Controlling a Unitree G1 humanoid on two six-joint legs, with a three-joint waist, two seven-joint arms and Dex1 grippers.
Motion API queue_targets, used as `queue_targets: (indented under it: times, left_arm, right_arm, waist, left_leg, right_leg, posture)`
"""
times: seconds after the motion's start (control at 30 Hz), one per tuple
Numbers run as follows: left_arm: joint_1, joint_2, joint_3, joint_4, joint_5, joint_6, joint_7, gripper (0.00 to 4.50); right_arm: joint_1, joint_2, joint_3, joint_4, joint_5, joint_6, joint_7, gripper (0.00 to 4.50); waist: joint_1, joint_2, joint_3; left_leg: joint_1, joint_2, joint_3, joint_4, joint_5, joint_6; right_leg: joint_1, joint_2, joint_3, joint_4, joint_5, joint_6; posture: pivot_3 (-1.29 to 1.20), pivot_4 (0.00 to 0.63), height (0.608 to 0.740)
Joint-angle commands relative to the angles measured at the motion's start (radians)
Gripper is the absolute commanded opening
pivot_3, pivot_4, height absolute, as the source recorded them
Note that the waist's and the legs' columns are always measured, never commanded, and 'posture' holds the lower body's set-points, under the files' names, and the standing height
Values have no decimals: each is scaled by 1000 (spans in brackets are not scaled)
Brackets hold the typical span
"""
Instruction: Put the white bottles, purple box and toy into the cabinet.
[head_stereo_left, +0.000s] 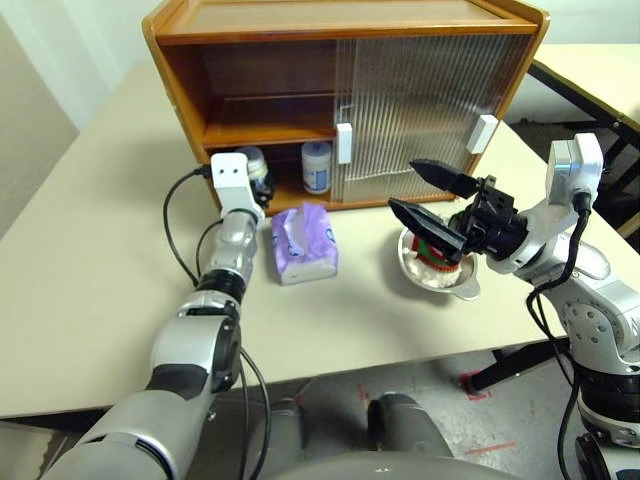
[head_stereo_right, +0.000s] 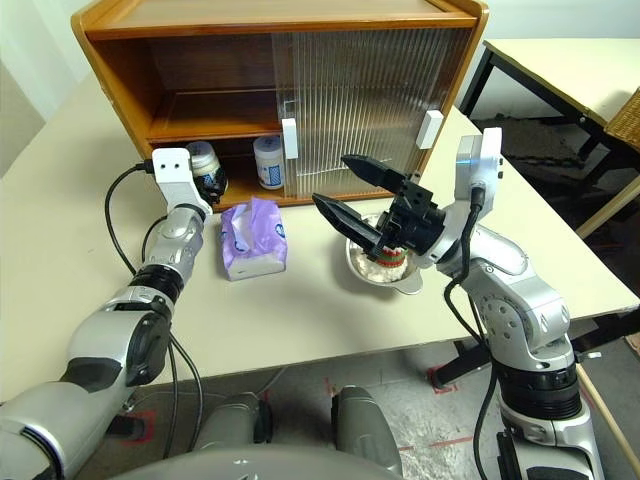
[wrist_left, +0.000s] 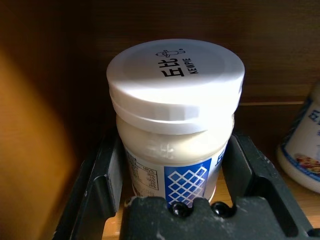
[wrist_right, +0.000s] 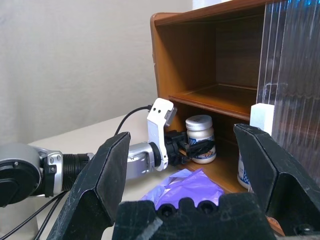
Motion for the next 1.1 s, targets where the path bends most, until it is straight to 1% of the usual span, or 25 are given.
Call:
queue_targets:
  times: [0.03,0.3,0.33,0.4,0.8,1.1]
  left_arm:
    - [-35,0,4,36,12,-19,3,3122]
    - [-46,13,-20,65,43,-18,10,3122]
    - [-45,10,-15,66,40,-16,6,3881]
    - [-45,7,-10,67,37,-17,3,4472]
    - [-1,0,-17,8,40,-50,-31,4472]
    - [80,-24,-22,-116,32,-42,-43,4472]
  right_arm:
    - [13,-9,-17,-22,8,1,-7,4500]
    - [19,-15,-20,-27,14,1,-12,4500]
    - [18,-14,-20,-27,15,1,-13,4500]
    - [17,-15,-19,-26,15,1,-12,4500]
    - [3,-13,-12,-12,13,0,-5,4500]
    - [-10,-11,-9,3,11,-2,6,4500]
  waist:
    - [-1,0,0]
    - [-4,0,0]
    - [-4,0,0]
    - [-4,0,0]
    - [-3,0,0]
    - [-1,0,-1]
  left_leg:
    - [0,0,0,0,0,0]
    - [0,0,1,0,0,0]
    - [0,0,1,0,0,0]
    - [0,0,1,0,0,0]
    - [0,0,2,0,0,0]
    - [1,1,2,1,0,0]
  right_leg:
    - [0,0,0,0,0,0]
    - [0,0,0,0,0,0]
    - [0,0,0,0,0,0]
    - [0,0,0,0,0,0]
    - [0,0,0,0,1,-1]
    - [0,0,0,1,2,-1]
  posture:
    - [-103,0,740]
    - [-106,0,740]
    - [-105,0,740]
    - [-103,0,740]
    - [-92,0,740]
    - [-80,0,740]
